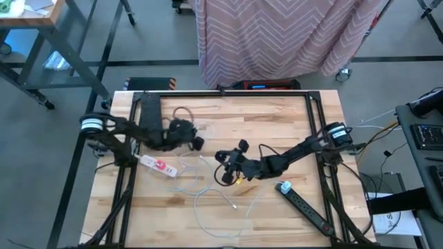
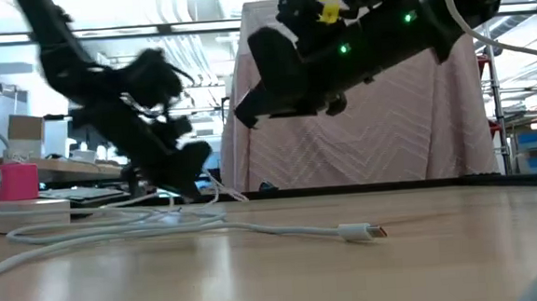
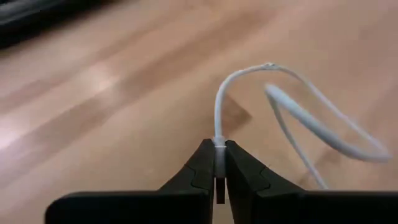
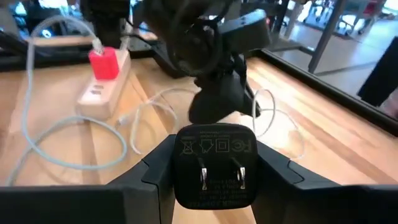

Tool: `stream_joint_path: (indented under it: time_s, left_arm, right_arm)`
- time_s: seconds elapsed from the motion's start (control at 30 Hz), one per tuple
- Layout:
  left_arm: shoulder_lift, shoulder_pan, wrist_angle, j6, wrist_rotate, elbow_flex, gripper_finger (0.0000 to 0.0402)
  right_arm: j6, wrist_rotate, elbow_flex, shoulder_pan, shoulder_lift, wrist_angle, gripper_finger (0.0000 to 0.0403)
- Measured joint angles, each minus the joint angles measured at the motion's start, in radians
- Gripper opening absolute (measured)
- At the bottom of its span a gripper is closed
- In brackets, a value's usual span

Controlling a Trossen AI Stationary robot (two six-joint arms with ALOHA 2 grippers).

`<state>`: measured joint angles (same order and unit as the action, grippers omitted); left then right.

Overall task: Insert USB
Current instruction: Insert the white USB cable into the black charger adapter

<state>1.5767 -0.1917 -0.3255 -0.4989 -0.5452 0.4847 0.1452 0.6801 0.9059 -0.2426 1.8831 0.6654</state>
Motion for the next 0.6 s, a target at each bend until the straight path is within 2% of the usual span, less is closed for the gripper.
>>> stream_joint_path:
  time_s: [0.13, 0.2, 0.33, 0.43, 0.6]
  left_arm:
    - [0.079, -0.024, 0.259, 0.109, 0.128, 0.161, 0.001]
    - [0.118, -0.024, 0.381, 0.126, 0.137, 0.239, 0.0021]
    - [0.18, -0.027, 0.685, 0.209, 0.157, 0.415, 0.0065]
    - [0.212, -0.04, 0.925, 0.303, 0.225, 0.55, 0.0103]
    - [0.257, -0.094, 1.08, 0.415, 0.357, 0.724, 0.0161]
  right_arm:
    - [0.056, -0.011, -0.002, 0.02, -0.004, -0.029, 0.0133]
    - [0.096, -0.055, -0.012, 0.038, -0.013, -0.055, 0.0133]
    - [0.194, -0.129, -0.026, 0.071, -0.016, -0.064, 0.0131]
    - [0.254, -0.18, -0.034, 0.092, -0.016, -0.064, 0.0131]
    - [0.283, -0.201, -0.043, 0.103, -0.017, -0.074, 0.0133]
